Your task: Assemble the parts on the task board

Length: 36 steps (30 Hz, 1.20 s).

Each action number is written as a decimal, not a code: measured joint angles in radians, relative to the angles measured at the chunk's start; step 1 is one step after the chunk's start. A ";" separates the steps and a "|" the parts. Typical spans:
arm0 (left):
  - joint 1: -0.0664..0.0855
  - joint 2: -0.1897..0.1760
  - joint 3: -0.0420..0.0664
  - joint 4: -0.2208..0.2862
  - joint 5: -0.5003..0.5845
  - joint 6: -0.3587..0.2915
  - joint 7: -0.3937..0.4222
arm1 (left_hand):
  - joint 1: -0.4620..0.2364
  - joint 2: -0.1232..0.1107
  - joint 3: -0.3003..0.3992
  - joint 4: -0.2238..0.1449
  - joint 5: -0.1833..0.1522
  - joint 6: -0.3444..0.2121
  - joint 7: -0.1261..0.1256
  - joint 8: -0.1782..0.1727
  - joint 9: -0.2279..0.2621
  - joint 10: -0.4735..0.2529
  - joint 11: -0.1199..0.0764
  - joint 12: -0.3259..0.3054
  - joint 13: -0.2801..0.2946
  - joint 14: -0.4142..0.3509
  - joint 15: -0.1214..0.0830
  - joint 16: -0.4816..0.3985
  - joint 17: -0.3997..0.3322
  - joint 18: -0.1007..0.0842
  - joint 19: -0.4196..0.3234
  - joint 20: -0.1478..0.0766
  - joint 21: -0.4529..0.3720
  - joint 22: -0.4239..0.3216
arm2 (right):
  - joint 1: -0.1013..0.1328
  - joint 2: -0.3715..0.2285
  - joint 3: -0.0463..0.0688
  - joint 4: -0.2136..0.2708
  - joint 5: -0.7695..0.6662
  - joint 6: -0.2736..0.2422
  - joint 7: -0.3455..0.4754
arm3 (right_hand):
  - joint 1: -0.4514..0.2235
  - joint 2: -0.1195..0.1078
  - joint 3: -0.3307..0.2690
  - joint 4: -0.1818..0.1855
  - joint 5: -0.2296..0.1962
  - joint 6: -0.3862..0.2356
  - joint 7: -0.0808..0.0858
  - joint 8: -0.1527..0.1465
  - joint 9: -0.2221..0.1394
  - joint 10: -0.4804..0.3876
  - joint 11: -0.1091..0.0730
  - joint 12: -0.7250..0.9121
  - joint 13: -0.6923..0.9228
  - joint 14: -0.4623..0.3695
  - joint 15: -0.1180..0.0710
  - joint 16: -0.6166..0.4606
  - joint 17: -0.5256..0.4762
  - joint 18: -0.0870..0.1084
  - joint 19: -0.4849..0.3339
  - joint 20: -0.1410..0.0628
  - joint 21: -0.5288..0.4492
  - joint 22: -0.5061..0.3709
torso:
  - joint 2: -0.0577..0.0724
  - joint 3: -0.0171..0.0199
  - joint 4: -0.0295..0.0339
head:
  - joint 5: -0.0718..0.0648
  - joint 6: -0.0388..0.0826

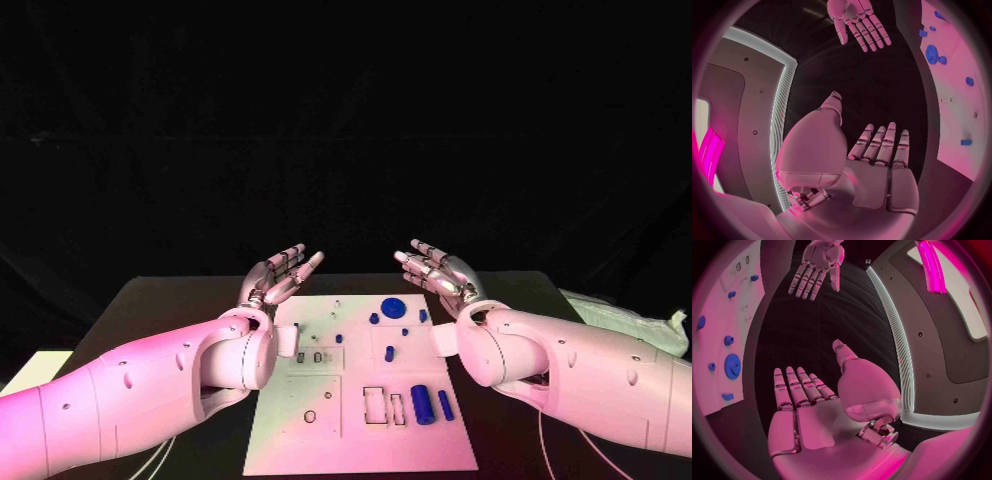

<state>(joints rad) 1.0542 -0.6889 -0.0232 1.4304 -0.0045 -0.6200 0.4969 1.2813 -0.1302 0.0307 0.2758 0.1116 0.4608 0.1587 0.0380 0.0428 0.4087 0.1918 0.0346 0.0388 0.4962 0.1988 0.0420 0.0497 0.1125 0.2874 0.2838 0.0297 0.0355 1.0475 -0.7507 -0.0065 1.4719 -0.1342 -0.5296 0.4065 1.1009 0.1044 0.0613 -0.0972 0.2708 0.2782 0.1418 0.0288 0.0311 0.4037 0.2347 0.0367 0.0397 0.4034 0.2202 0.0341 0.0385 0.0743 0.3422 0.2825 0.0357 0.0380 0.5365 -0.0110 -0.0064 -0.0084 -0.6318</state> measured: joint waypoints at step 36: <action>0.038 -0.158 0.009 0.207 0.008 0.147 0.015 | 0.112 0.113 -0.014 -0.124 0.004 0.529 0.043 0.085 0.029 0.673 -0.042 0.075 0.030 0.650 -0.099 0.137 0.105 0.059 0.751 -0.075 0.236 0.082 | 0.094 -0.040 0.030 -0.064 -0.929 0.152 -0.267 | 0.166 -0.054 0.204 -0.183 -0.039 0.728 0.041 0.040 0.036 0.743 -0.109 0.032 0.023 0.864 -0.146 0.088 0.054 0.103 0.712 -0.099 0.184 0.052 | 0.122 0.0009 0.0145 | -0.032 0.021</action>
<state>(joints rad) 1.0924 -0.8467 -0.0140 1.6375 0.0033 -0.4735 0.5116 1.3932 -0.0169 0.0166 0.1515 0.1151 0.9896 0.2014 0.1235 0.0717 1.0814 0.1496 0.1095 0.0689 1.1461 0.1002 0.1790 0.1546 0.1716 1.0384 0.2090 0.2661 0.1178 1.1413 -0.7908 0.0237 1.4075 -1.0630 -0.3775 0.1393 1.2670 0.0500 0.2652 -0.2800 0.2319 1.0067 0.1830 0.0691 0.0674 1.1471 0.1256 0.0687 0.0623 1.2672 0.0739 0.1219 0.0920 0.1778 1.0547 0.1837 0.2192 0.0898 0.6585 -0.0102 0.0081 -0.0404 -0.6106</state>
